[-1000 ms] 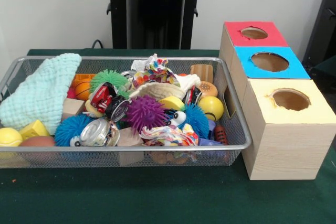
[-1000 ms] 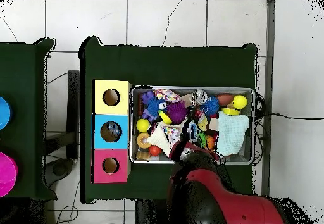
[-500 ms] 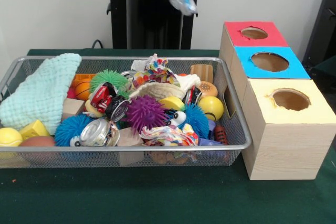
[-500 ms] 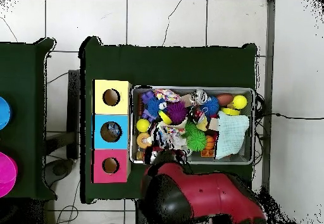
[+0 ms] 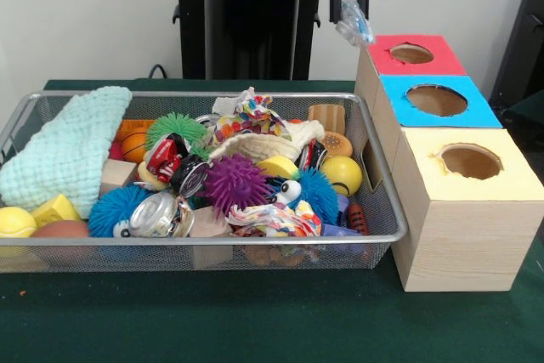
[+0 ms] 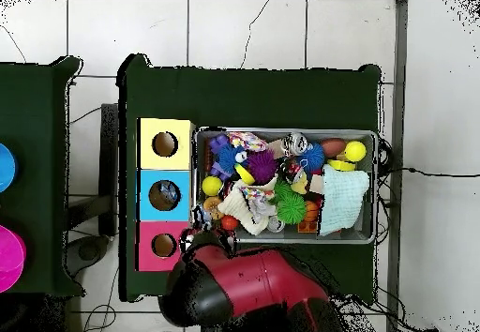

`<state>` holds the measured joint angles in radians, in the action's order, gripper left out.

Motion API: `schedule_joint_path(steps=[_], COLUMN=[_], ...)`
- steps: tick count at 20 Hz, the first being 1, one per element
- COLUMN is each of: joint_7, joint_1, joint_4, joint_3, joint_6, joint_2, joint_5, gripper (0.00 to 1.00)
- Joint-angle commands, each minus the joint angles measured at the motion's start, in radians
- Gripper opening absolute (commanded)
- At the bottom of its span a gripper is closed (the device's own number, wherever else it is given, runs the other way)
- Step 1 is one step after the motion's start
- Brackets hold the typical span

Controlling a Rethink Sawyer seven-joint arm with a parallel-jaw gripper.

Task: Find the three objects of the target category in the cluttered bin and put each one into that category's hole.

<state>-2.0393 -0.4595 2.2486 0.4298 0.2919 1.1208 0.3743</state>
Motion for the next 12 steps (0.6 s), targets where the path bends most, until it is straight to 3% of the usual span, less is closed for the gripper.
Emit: schedule_joint_path(steps=[1, 8, 12], joint_7=[-0.248, -0.242, -0.208], joint_1=[0.116, 0.241, 0.267], joint_4=[-0.128, -0.237, -0.293], joint_3=[-0.202, -0.304, -0.321], joint_6=[-0.044, -0.021, 0.023], joint_2=[-0.095, -0.148, -0.167], joint_5=[-0.013, -0.034, -0.058], gripper=[0.0, 0.0, 0.0])
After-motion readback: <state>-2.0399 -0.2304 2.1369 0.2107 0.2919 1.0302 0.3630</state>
